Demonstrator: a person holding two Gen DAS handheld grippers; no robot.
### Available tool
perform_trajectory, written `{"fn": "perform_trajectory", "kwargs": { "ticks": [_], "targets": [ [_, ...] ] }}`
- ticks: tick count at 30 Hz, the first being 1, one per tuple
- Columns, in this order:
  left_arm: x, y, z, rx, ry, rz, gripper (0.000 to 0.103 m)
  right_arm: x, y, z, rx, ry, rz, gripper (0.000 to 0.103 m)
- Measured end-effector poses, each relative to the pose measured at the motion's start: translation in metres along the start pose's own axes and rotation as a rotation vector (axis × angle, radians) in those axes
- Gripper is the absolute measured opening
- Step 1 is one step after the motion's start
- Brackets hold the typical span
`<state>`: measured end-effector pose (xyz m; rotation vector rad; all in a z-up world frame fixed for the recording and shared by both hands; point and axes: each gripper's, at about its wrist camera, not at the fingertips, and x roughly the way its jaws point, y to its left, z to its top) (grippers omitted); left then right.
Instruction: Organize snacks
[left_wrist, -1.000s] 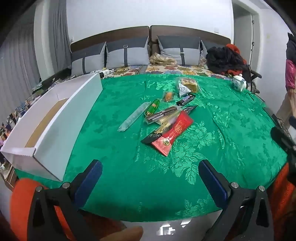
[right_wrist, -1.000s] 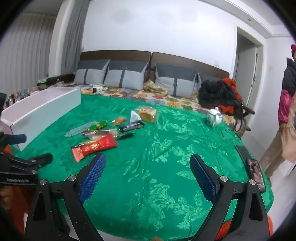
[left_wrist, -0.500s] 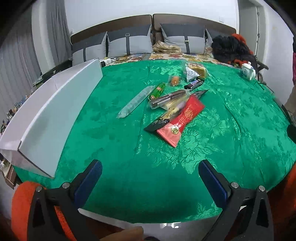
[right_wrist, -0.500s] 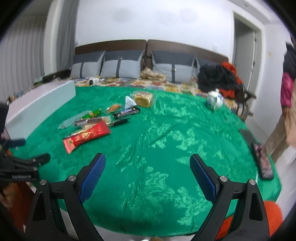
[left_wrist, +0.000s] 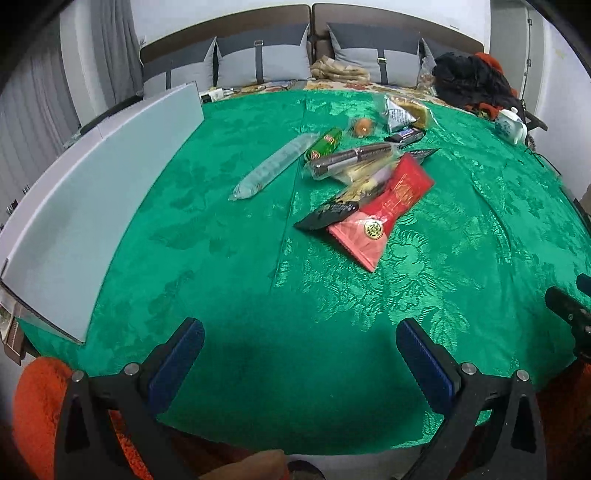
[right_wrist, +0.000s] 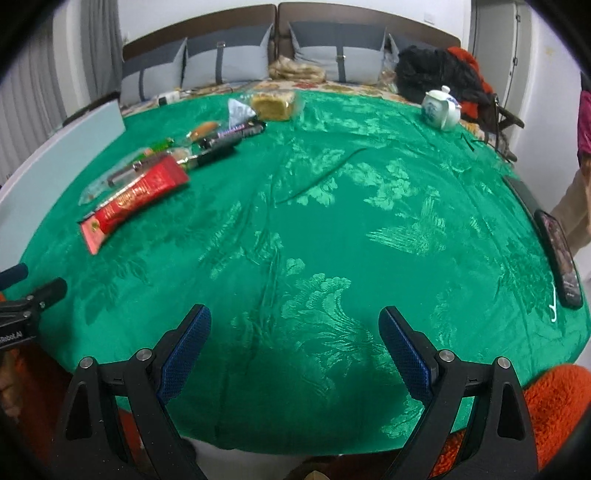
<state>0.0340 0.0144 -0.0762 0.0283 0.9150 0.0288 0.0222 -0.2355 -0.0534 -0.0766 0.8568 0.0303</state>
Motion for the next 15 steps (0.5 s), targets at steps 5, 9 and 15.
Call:
{"fn": "perform_trajectory", "kwargs": {
  "ticks": [5,9,15],
  "targets": [
    [0.01,0.003,0.0,-0.008,0.03,0.0,0.103,0.007,0.005,-0.004,-0.023,0.029,-0.003,0.094],
    [0.014,0.004,-0.002,-0.007,0.039,-0.002,0.103,0.012,0.009,-0.004,-0.037,0.052,-0.002,0.094],
    [0.019,0.008,-0.002,-0.027,0.047,-0.029,0.103,0.015,0.007,-0.004,-0.008,0.055,0.023,0.096]
  ]
}}
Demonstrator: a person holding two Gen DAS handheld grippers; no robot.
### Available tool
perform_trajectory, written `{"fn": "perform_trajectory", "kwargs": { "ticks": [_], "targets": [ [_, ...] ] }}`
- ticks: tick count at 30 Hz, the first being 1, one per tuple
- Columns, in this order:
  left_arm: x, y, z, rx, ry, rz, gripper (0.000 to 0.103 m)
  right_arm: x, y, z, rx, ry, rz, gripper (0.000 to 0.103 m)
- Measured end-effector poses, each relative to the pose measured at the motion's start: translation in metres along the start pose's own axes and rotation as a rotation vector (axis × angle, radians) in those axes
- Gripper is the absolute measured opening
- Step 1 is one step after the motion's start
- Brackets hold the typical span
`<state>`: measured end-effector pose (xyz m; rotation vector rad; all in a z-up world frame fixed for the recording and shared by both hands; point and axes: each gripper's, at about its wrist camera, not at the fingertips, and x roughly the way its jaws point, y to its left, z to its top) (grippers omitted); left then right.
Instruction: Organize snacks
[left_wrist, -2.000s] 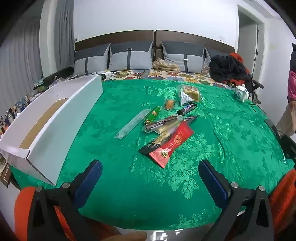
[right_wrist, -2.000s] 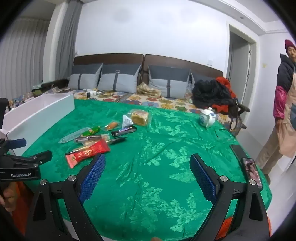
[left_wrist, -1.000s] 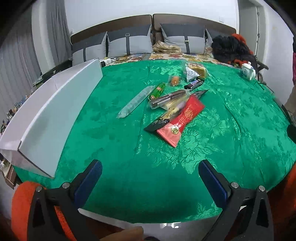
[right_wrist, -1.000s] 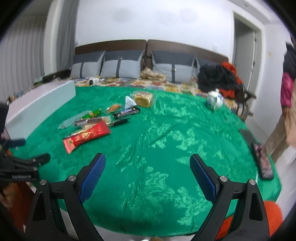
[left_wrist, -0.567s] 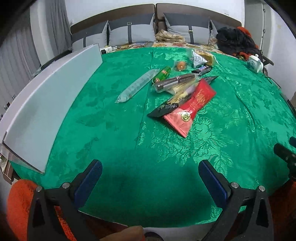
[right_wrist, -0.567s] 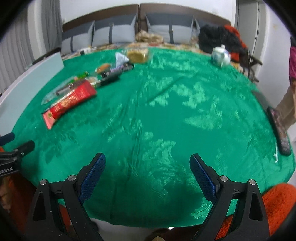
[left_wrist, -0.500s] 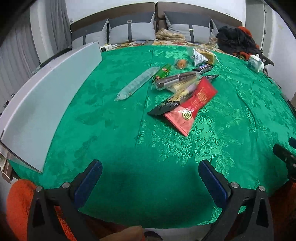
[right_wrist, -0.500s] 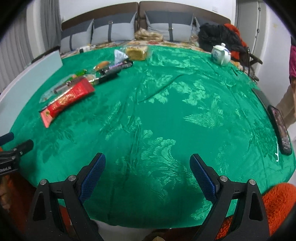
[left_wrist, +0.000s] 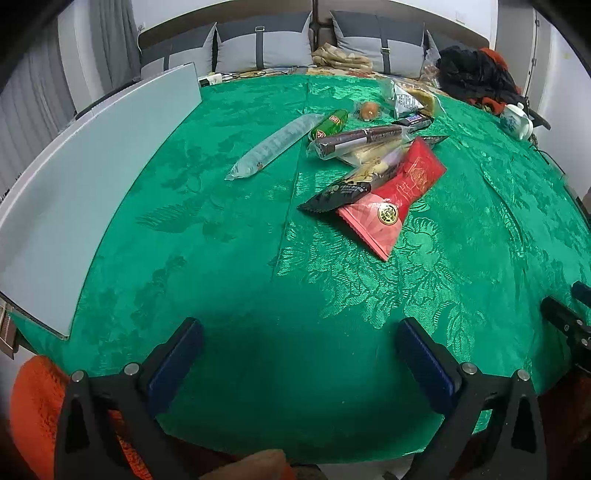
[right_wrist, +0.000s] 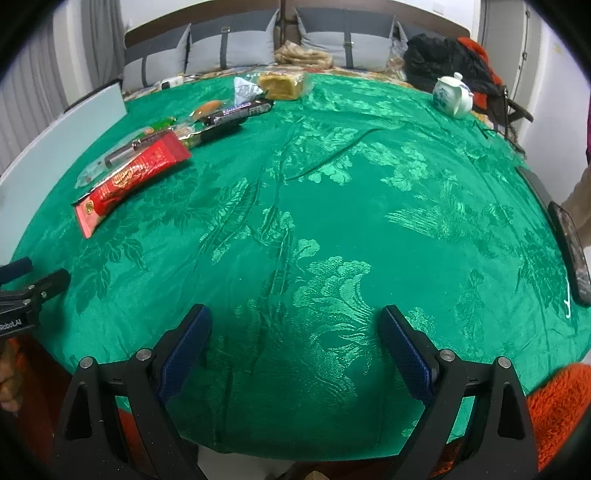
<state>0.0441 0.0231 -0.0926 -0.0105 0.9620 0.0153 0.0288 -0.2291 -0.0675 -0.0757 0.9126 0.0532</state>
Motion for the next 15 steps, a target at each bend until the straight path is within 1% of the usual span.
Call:
{"fn": "perform_trajectory", "kwargs": {
  "ticks": [6,15],
  "targets": [
    [0.0005,0.0017,-0.0001,-0.008,0.011,-0.007,0.103,-0.0001,0.0006,-0.0006,0.009,-0.016,-0.001,0.096],
    [0.0038,0.0025,0.006,-0.012,0.075,-0.006,0.103,0.0006,0.0008,-0.0011,0.022,-0.019,-0.008,0.096]
  ]
}}
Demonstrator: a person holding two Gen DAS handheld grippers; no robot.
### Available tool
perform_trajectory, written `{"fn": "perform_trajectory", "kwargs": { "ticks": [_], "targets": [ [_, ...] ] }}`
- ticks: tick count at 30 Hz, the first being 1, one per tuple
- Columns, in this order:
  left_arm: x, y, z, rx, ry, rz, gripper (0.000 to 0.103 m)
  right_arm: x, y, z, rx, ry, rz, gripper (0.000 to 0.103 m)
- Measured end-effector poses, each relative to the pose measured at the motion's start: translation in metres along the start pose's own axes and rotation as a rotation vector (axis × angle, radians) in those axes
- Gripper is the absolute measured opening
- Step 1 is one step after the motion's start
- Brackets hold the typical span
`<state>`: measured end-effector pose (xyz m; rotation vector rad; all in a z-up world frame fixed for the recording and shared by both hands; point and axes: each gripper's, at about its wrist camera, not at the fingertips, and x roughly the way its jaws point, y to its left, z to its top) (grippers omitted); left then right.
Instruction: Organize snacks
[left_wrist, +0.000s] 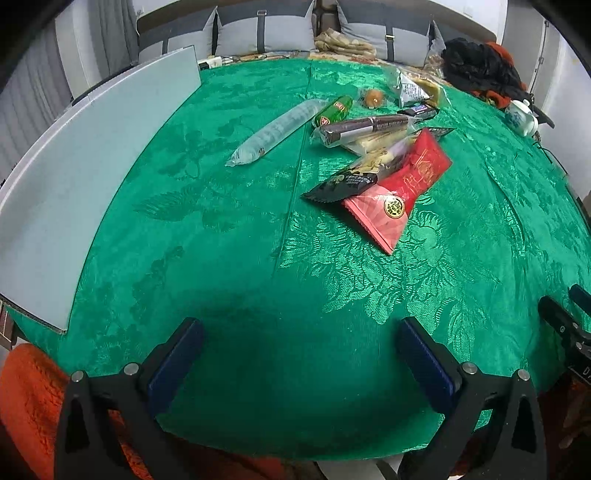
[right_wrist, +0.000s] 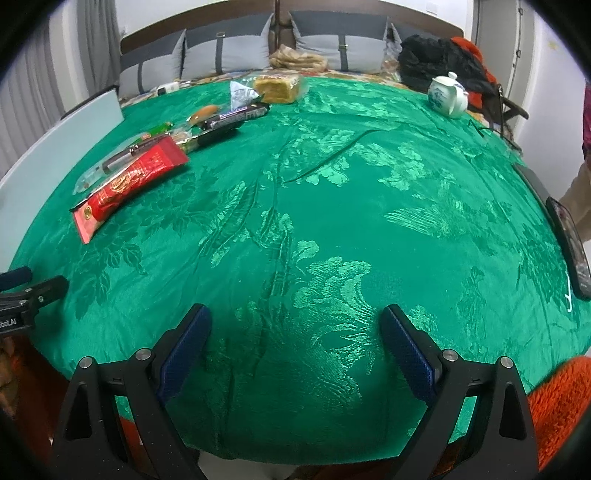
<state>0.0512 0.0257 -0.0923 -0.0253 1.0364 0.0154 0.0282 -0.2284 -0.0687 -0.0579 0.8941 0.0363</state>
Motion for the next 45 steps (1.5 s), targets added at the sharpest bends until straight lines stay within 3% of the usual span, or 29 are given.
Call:
{"fn": "perform_trajectory", "kwargs": {
  "ticks": [17,25,45],
  "targets": [
    [0.0027,0.0005,0.0047,-0.012,0.092,0.006,0.103,0.0005,0.0001,-0.0005,-0.001,0.007,0.002,0.096],
    [0.0013,-0.0002,0.0001,-0.017,0.053,0.01,0.103,0.0003,0.0001,-0.0017,-0.002,-0.002,0.001,0.096],
    [-0.0002,0.0007,-0.0012,-0.004,0.051,0.001,0.103,0.0016,0.0003,-0.0011,0.005,0.009,-0.001,0.096]
  ]
}}
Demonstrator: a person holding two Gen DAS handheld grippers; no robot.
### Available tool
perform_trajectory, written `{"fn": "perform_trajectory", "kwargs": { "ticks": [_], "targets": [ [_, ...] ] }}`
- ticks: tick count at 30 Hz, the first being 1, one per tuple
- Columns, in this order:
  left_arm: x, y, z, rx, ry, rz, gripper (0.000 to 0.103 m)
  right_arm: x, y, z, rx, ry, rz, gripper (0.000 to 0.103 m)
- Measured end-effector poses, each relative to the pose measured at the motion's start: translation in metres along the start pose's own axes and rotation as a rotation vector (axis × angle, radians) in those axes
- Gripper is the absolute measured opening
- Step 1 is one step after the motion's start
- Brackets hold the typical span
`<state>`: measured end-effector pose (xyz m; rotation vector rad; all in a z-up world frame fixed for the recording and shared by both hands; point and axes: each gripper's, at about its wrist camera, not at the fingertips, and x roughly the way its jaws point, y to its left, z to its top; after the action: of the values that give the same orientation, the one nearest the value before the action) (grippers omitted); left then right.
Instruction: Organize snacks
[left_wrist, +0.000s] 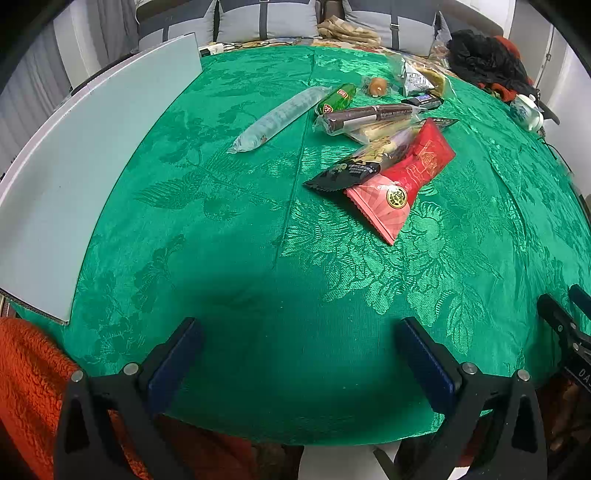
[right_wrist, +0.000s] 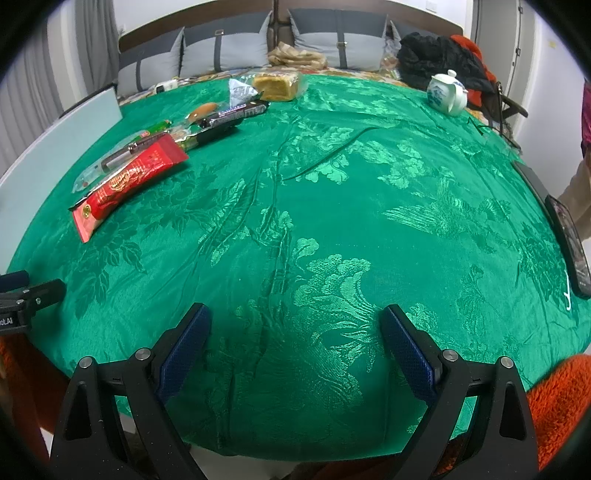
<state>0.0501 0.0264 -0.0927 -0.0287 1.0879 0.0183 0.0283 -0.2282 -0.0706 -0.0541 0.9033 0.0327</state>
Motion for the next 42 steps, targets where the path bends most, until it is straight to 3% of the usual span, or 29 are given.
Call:
{"fn": "perform_trajectory", "kwargs": {
  "ticks": [42],
  "targets": [
    [-0.0004,-0.0007,0.0005,-0.007,-0.014,0.005,0.103,-0.0012,0.0005,-0.0022,0.0,-0.004,0.002,0.096]
  ]
}}
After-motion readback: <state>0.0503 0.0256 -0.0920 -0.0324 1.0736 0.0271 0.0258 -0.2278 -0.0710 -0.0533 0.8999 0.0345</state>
